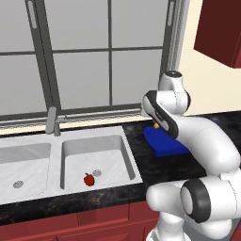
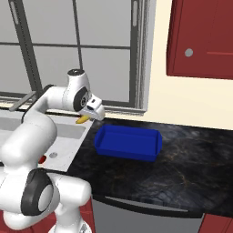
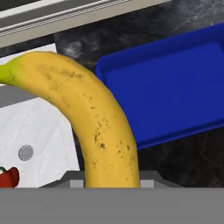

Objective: Pick up all produce items and place them in the sink. Turn on the sink faucet to wash them. Then turn the sink off and put them in the tray.

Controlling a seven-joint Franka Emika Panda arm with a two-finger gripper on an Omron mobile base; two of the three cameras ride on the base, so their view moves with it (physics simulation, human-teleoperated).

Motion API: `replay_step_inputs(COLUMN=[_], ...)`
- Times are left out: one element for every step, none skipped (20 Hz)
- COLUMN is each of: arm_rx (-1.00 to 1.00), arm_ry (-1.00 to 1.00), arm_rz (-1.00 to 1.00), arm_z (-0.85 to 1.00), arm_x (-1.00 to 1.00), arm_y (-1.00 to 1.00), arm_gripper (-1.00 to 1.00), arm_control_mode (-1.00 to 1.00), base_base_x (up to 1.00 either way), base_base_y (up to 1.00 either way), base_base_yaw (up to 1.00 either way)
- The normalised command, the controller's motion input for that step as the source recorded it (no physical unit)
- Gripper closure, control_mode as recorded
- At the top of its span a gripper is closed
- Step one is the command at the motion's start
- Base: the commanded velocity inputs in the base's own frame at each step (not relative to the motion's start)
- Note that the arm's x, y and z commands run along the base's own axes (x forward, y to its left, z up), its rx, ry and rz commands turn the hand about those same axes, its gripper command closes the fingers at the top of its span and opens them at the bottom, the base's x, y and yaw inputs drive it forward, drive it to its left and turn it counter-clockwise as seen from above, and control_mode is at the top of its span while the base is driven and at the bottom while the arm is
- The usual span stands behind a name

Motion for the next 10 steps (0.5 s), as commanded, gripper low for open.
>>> replay_step_inputs(arm_rx=[0.0, 0.0, 0.0, 0.0, 0.0, 0.0, 0.0, 0.0, 0.0, 0.0], arm_ry=[0.0, 0.0, 0.0, 0.0, 0.01, 0.01, 0.0, 0.0, 0.03, 0.0], arm_rz=[-0.21, -0.25, -0.26, -0.26, -0.26, -0.27, -0.27, -0.24, -0.25, -0.23], arm_z=[-0.03, -0.04, -0.04, -0.03, -0.05, -0.09, -0.12, -0.24, -0.14, -0.16], arm_x=[-0.1, -0.08, -0.08, -0.09, -0.07, -0.07, -0.1, -0.13, -0.11, -0.14], arm_y=[-0.74, -0.68, -0.67, -0.69, -0.71, -0.65, -0.65, -0.7, -0.5, -0.57], arm_gripper=[1.0, 1.0, 1.0, 1.0, 1.0, 1.0, 1.0, 1.0, 1.0, 1.0], arm_control_mode=[-1.0, -1.0, -1.0, -1.0, -1.0, -1.0, -1.0, -1.0, -1.0, -1.0], base_base_x=[0.0, 0.0, 0.0, 0.0, 0.0, 0.0, 0.0, 0.0, 0.0, 0.0], base_base_y=[0.0, 0.0, 0.0, 0.0, 0.0, 0.0, 0.0, 0.0, 0.0, 0.0], base_base_yaw=[0.0, 0.0, 0.0, 0.0, 0.0, 0.0, 0.0, 0.0, 0.0, 0.0])
